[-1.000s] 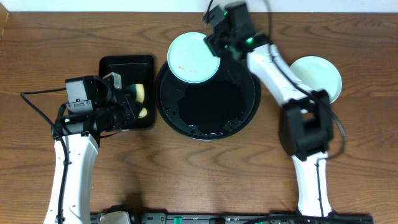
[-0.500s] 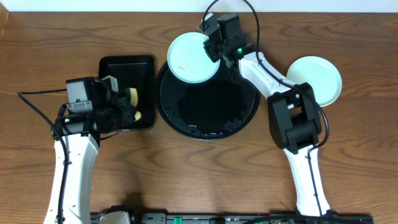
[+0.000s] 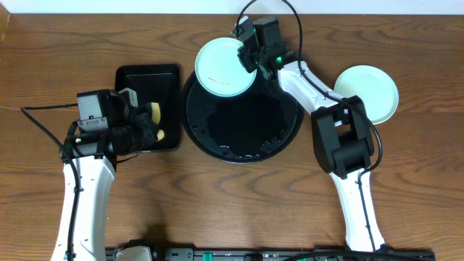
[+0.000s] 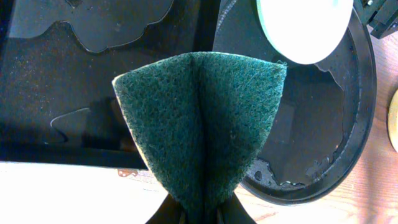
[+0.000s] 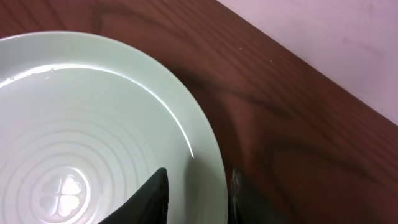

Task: Clean dirty plates on tray and stack at the side
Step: 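Grasp the remaining mint plate's rim with the right gripper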

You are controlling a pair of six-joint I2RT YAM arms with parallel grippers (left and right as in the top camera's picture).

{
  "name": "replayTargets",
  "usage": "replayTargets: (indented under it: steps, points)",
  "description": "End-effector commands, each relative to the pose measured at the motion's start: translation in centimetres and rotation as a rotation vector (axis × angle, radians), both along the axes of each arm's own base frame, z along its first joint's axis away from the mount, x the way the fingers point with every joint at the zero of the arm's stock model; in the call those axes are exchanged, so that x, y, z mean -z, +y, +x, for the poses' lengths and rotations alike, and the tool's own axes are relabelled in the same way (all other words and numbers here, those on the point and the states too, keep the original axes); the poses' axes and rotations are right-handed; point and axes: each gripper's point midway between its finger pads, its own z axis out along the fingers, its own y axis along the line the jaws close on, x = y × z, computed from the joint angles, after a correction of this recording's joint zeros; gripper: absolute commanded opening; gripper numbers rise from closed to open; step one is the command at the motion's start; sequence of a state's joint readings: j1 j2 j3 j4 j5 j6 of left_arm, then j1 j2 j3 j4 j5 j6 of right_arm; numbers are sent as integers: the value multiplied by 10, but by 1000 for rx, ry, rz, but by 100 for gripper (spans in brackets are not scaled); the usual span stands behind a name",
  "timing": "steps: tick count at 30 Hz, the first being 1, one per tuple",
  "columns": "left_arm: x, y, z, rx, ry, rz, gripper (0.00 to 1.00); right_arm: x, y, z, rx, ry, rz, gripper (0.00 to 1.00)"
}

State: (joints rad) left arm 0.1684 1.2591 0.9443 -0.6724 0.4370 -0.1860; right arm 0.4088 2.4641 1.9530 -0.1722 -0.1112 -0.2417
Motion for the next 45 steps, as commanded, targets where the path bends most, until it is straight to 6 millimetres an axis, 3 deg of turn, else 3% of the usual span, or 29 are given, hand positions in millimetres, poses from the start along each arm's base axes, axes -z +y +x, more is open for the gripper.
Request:
replayTargets:
  steps: [1,7,23,25,27,30,33,36,41,45]
  points:
    - [-1,4,2,-4,-6,17,9,14,-3,0,14,26,-2,25]
    - [-1,4,2,-4,-7,17,9,26,-4,-2,14,42,-9,25]
    - [-1,4,2,-4,-7,17,13,33,-5,-3,15,43,-9,22]
    - [-1,4,2,-4,-7,17,13,31,-4,-2,15,34,-6,19]
    - [-1,4,2,-4,-7,17,13,30,-4,-1,15,28,-3,3]
    - [-1,4,2,-4,-7,17,13,30,-5,0,17,28,-3,1]
    - [0,7,2,-12,-4,32,13,14,-6,1,27,15,13,1]
    - [0,7,2,-13,-4,34,13,-22,-10,5,65,-17,54,1]
    - [0,7,2,-13,-4,33,13,-85,-38,3,219,4,159,1]
    - [0,7,2,-13,-5,33,13,-108,-60,-9,284,78,223,1]
